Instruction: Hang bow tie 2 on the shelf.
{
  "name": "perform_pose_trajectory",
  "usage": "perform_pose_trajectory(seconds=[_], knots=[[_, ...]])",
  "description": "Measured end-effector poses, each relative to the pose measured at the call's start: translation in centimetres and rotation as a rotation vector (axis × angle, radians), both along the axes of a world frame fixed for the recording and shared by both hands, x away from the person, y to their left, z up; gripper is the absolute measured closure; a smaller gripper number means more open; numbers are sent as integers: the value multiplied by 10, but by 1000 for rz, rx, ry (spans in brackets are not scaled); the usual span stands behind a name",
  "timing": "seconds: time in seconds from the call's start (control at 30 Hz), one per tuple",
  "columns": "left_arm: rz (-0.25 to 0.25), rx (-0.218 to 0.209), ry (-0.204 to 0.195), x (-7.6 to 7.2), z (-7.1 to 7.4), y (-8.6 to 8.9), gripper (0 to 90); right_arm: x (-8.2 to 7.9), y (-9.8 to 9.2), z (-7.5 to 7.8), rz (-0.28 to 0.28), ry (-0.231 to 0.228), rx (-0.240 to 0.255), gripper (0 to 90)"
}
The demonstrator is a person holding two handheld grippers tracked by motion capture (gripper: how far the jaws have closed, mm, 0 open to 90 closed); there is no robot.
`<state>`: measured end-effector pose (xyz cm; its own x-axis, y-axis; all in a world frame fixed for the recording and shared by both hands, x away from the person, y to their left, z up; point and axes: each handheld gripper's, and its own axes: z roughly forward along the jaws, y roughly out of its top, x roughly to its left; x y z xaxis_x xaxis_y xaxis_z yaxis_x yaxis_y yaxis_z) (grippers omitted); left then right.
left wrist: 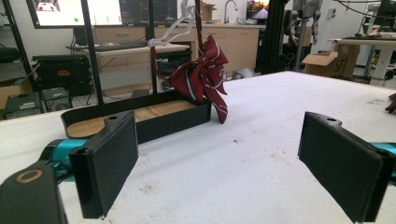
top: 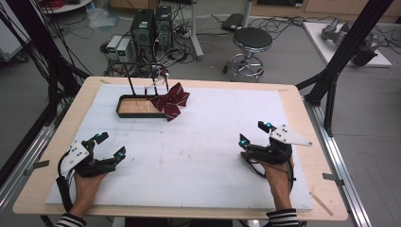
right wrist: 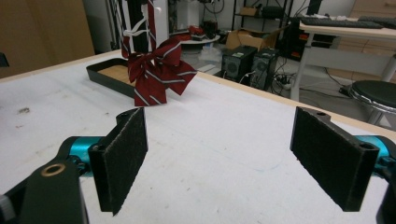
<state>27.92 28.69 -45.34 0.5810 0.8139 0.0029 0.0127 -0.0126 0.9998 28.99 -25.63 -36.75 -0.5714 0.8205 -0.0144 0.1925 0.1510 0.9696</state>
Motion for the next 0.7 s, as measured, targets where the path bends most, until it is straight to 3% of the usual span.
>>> perform_pose_trajectory(seconds=[0.23, 0.7], knots=[[2, 4, -2, 0, 0, 0, 125, 1, -4, 3, 5, 4, -7, 182], [4, 3, -4, 0, 0, -1, 125, 6, -22, 12, 35, 85, -81, 188]])
